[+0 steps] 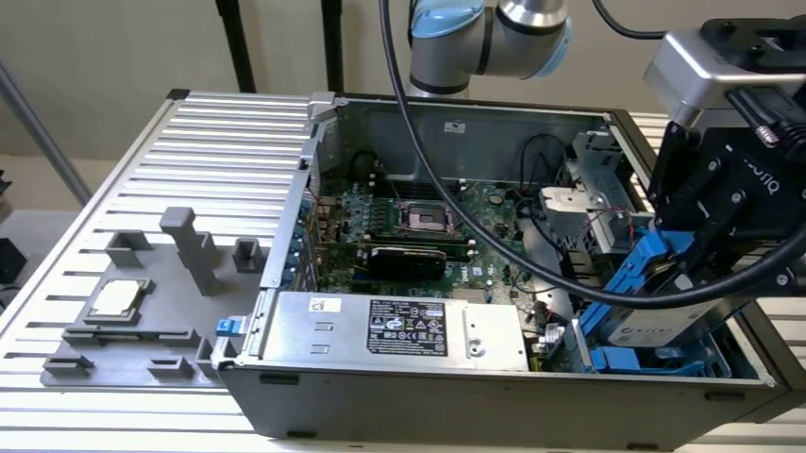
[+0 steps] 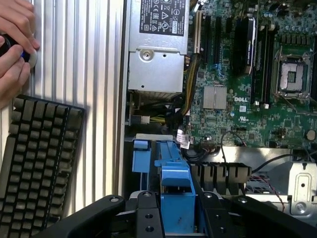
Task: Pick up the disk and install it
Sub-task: 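Insert the disk into the insertion slot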
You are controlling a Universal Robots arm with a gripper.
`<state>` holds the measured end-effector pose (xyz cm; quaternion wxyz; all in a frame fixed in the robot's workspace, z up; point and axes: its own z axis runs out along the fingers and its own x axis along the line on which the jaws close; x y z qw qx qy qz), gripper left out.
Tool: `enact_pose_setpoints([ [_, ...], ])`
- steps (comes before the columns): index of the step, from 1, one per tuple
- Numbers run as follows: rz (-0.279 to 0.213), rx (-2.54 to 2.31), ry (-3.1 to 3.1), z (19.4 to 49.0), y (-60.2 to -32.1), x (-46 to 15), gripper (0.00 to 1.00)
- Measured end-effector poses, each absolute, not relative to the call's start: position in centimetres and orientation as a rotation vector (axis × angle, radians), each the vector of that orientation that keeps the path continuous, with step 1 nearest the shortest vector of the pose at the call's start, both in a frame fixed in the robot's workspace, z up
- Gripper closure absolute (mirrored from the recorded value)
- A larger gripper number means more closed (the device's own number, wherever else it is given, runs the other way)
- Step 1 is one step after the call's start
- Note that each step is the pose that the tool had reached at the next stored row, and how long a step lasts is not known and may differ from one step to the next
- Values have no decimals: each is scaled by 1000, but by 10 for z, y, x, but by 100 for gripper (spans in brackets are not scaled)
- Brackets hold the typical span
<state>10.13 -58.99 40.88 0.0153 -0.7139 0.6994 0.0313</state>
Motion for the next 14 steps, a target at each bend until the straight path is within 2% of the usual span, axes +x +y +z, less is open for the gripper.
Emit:
enact_pose_setpoints([
  [2,98,-2222,2175,408,-590,101,66],
  [3,99,-2223,2175,408,-590,101,59],
  [14,101,-2222,2173,408,-590,105,59],
])
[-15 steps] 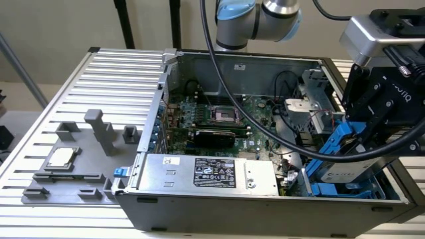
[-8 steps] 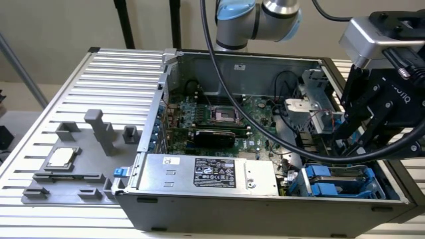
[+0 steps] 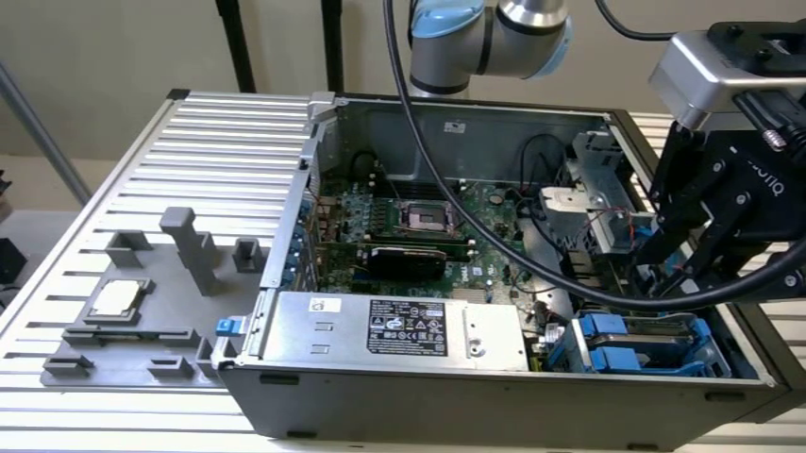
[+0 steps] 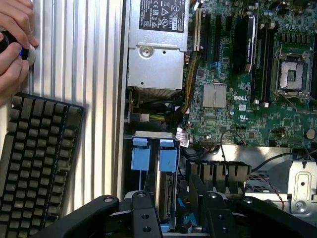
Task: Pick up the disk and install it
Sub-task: 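Insert the disk into the insertion slot, then insert the first disk wire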
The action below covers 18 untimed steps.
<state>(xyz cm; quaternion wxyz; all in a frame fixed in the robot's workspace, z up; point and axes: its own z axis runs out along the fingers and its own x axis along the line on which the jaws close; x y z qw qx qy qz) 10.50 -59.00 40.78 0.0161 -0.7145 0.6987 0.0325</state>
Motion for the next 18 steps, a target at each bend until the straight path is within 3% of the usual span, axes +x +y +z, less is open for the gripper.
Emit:
enact_pose_setpoints([
  [2,101,-2222,2173,408,-590,105,62],
  [3,101,-2222,2173,408,-590,105,68],
  [5,101,-2222,2173,408,-590,105,68],
  [6,101,-2222,2173,408,-590,105,75],
  [10,101,-2222,2173,408,-590,105,77],
  [12,101,-2222,2173,408,-590,105,89],
  [18,101,-2222,2173,408,-590,105,89],
])
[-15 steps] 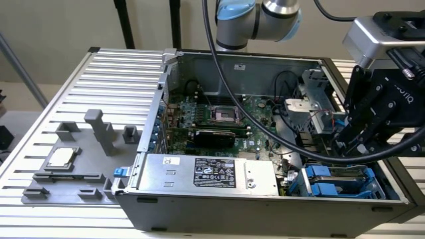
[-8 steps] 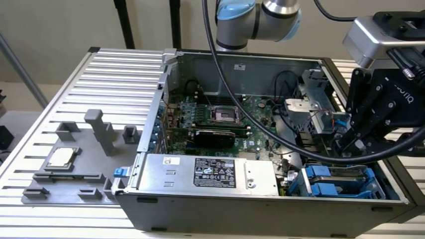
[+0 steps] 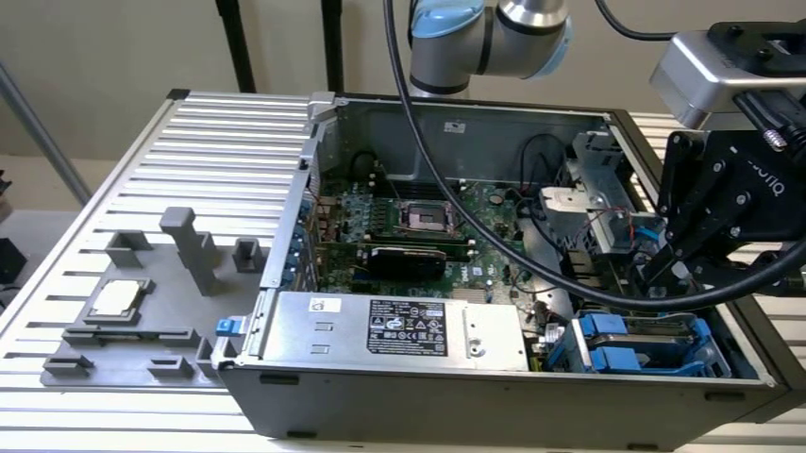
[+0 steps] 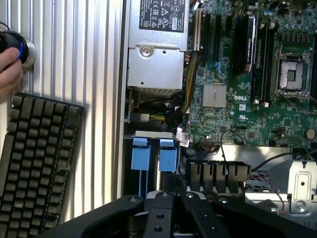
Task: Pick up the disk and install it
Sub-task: 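Insert the first disk wire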
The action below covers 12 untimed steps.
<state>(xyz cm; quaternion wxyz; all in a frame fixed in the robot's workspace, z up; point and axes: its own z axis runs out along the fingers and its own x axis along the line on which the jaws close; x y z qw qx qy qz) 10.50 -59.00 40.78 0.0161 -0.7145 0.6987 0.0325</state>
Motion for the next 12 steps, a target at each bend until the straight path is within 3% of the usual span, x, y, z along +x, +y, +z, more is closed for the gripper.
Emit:
enact_pose_setpoints([
  [12,101,-2222,2173,408,-590,106,89],
])
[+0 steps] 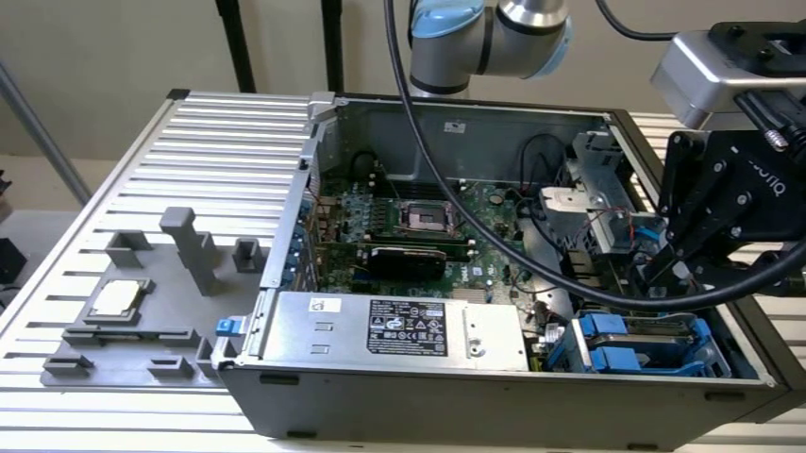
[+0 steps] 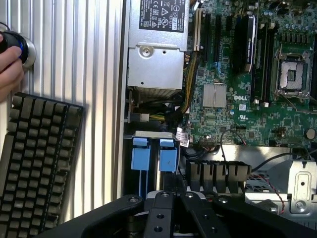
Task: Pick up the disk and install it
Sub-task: 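Insert the first disk wire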
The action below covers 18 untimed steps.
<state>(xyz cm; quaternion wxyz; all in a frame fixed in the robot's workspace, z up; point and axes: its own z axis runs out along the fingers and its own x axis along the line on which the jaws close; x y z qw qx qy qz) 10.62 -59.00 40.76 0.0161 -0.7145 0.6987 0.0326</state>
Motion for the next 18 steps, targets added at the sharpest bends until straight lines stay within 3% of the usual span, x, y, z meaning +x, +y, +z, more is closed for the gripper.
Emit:
enact_pose_setpoints([
  [18,102,-2230,2166,389,-583,153,89],
])
